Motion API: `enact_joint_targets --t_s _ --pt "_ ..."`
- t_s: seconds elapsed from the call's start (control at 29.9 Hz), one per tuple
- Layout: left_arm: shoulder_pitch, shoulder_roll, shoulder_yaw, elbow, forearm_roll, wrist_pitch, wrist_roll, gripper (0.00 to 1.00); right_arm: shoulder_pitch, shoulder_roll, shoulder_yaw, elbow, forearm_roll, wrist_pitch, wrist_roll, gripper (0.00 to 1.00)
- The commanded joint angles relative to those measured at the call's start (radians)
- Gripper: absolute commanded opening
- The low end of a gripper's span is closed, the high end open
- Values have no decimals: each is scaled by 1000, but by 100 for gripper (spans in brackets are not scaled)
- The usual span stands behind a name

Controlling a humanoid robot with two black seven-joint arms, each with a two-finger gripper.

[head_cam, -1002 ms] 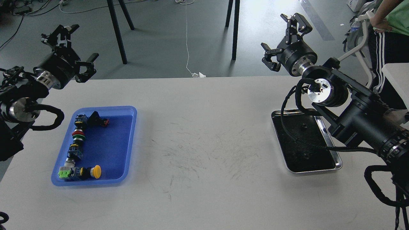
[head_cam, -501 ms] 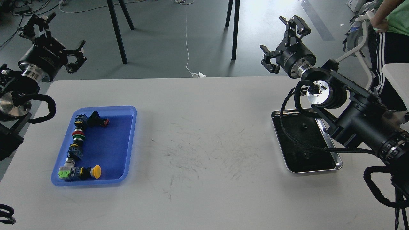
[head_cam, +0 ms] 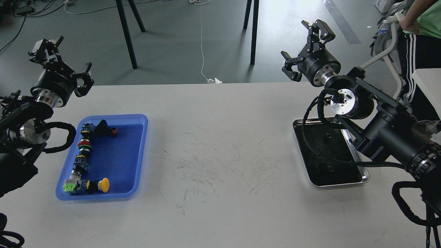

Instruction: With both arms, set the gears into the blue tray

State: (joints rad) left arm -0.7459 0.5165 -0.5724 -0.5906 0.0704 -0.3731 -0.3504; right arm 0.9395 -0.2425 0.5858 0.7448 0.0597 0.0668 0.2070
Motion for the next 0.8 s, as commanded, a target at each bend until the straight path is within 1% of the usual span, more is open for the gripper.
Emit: enact_joint_targets --t_s 0.0,0.03,0.07,0.1,0.2,0.27,0.3,0.33,0.37,0.4,0.5,0.63,0.74,0.77 --pt "-7 11 138 -11 103 -18 2 99 -1 0 0 2 0 1 0 99" --pt "-15 14 158 -9 115 -29 2 98 -1 -1 0 2 0 1 0 99" --pt "-15 13 161 6 112 -24 -7 98 -1 -1 0 2 0 1 0 99" --pt "-16 19 146 8 105 -14 -15 98 -1 -3 0 2 0 1 0 99" --pt "-3 30 86 -11 68 43 -59 98 -1 0 0 2 0 1 0 99" --pt "3 25 43 -20 23 144 -91 98 1 0 -1 1 0 1 -1 99" --pt "13 31 -4 -35 -28 248 -138 98 1 0 -1 1 0 1 -1 99" --pt "23 25 -44 -40 -64 346 -138 98 1 0 -1 1 0 -1 0 99" --pt "25 22 -59 -40 -69 411 -138 98 1 0 -3 -1 0 1 -1 99" --pt "19 19 -54 -57 -57 425 -138 98 1 0 -3 -1 0 1 -1 99" --pt "13 14 -43 -132 -37 385 -138 98 -2 0 -1 1 0 -2 -1 99" --pt "22 5 -9 -77 -34 359 -138 99 -1 0 -17 -19 0 -15 -14 99" --pt "4 14 95 -51 -43 367 -138 99 2 -11 -60 -15 0 -13 -29 99" --pt "-12 17 135 -40 -35 352 -138 99 10 -12 -89 -16 -1 -13 -46 99"
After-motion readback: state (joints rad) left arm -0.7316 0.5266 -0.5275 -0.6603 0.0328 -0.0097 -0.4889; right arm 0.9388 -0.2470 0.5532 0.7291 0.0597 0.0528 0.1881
